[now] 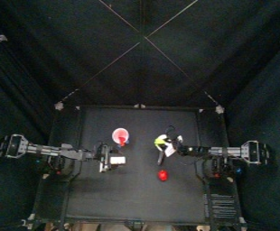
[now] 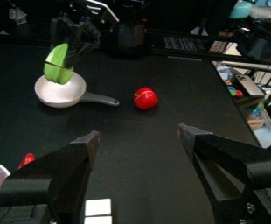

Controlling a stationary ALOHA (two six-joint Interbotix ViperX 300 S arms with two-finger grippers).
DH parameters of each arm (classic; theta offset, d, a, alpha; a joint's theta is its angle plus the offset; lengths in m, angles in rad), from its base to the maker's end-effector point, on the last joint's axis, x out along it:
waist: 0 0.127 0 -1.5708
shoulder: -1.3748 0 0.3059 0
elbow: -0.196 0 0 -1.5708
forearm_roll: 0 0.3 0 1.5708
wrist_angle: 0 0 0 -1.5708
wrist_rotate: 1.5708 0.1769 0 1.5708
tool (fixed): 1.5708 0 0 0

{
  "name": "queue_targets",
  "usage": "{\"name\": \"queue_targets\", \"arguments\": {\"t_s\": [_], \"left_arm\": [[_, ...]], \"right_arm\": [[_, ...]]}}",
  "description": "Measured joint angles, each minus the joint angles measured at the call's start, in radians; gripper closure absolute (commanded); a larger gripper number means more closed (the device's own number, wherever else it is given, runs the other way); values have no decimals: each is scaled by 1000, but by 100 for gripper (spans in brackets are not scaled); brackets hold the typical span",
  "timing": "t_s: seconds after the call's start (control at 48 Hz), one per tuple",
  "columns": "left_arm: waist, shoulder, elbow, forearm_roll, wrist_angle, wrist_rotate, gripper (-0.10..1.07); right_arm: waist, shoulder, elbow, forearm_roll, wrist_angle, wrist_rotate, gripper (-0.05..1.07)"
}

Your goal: Place starfruit in pan

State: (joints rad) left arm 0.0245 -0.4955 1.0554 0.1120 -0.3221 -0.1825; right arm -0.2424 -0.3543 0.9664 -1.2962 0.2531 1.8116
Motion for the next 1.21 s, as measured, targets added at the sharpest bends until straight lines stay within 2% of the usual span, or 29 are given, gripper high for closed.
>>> {"name": "queue_targets", "arguments": {"t_s": [0.292, 0.625, 0.812, 1.021, 1.208], "left_arm": [[0, 2, 0, 0, 0, 0, -6], [0, 5, 0, 0, 0, 0, -6], [0, 3, 2, 0, 0, 0, -6], [2, 5, 2, 0, 0, 0, -6], [2, 5, 2, 0, 0, 0, -6]], "right_arm": [[-103, 51, 26, 44, -144, -2, 32], [-140, 114, 26, 69, -172, -5, 31], [-144, 120, 26, 84, -172, -5, 30], [-149, 120, 28, 97, -172, -6, 22], [-153, 120, 31, 103, -172, -6, 9]]}}
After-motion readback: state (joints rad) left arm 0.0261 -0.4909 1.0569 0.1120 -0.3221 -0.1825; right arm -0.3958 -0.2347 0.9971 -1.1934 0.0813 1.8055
